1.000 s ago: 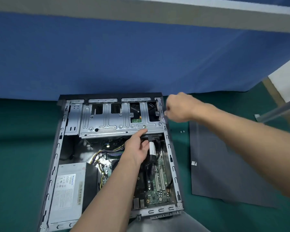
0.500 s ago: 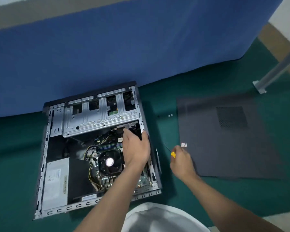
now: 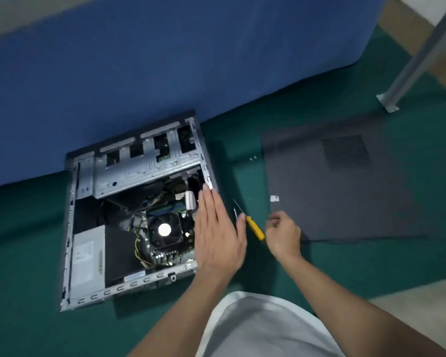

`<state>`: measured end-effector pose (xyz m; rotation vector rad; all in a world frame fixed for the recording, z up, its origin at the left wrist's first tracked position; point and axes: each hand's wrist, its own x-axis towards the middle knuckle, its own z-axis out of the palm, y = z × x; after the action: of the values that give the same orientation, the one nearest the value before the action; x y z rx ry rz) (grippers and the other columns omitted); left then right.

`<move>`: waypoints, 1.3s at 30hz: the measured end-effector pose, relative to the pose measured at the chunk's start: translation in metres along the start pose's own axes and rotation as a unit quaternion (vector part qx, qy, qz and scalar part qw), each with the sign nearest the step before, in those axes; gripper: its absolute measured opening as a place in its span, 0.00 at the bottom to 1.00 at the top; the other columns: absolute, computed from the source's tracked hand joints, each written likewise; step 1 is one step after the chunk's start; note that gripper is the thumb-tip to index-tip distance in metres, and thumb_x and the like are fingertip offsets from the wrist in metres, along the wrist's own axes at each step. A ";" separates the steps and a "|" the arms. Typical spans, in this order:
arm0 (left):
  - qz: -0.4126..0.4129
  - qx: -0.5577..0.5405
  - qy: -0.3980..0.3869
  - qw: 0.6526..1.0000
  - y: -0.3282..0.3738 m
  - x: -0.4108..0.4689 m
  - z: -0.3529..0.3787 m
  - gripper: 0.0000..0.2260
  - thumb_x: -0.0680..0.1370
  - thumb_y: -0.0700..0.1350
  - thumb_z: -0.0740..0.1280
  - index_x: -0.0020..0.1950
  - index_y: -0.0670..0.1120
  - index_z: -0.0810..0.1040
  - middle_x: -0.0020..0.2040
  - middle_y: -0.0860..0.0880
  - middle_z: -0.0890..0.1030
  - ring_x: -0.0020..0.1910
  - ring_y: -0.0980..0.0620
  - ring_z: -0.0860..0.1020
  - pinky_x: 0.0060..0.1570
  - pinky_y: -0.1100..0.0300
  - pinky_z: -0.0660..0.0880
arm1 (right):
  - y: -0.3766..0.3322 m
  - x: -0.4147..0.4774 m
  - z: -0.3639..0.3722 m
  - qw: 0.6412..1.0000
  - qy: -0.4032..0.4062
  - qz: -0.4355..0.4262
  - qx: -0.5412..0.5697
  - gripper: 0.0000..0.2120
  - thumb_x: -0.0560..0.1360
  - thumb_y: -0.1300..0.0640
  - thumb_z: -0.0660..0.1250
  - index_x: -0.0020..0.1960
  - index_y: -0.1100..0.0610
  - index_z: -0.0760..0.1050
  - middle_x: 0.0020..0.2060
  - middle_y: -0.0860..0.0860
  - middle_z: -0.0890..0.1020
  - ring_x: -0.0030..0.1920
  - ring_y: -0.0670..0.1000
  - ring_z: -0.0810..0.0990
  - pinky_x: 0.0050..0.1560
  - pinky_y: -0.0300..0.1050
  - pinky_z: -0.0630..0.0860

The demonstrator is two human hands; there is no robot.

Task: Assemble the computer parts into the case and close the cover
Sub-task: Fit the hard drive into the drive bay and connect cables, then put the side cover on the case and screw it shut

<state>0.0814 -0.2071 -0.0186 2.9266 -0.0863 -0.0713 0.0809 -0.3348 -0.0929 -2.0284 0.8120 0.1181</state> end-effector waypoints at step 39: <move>-0.024 -0.343 -0.037 0.938 -0.004 -0.004 -0.014 0.18 0.83 0.57 0.54 0.67 0.54 0.75 0.69 0.57 0.73 0.68 0.55 0.70 0.66 0.54 0.68 | -0.094 -0.012 -0.076 0.667 -0.057 0.154 0.727 0.12 0.69 0.76 0.65 0.50 0.67 0.76 0.44 0.63 0.84 0.45 0.61 0.84 0.50 0.56 0.81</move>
<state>0.0780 -0.2003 -0.0054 2.2256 0.0015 -0.1782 0.1097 -0.3550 0.0238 -0.3337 0.7318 -0.1860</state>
